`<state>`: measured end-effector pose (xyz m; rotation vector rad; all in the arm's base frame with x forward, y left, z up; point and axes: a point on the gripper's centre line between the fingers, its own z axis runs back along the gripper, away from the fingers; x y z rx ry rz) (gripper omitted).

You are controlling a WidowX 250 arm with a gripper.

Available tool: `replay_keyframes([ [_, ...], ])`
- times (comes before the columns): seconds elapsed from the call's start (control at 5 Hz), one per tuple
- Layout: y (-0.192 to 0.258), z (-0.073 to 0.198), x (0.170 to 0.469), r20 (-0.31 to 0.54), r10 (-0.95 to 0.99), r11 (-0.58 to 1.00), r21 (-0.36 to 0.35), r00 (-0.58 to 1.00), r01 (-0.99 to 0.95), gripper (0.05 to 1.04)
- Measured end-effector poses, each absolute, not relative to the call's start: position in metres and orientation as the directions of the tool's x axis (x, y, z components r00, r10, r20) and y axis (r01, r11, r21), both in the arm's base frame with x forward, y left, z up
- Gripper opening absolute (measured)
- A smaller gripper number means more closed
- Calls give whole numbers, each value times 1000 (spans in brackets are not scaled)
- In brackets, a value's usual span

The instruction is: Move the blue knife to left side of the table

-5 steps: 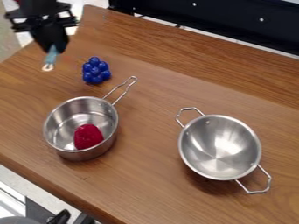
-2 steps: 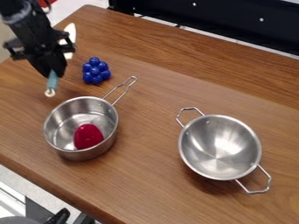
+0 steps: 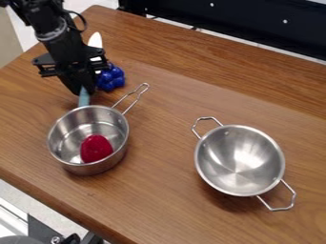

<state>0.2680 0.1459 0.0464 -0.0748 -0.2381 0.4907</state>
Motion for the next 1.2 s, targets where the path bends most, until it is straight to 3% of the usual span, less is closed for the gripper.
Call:
replay_keyframes([
  [0.2, 151, 39, 273, 237, 492, 871, -118, 838, -477, 253],
  [0.4, 149, 41, 272, 198, 507, 862, -136, 839, -489, 426],
  [0.8, 149, 48, 272, 170, 536, 843, -142, 827, -518, 963],
  [1.2, 147, 87, 278, 178, 613, 790, -169, 770, -590, 998],
])
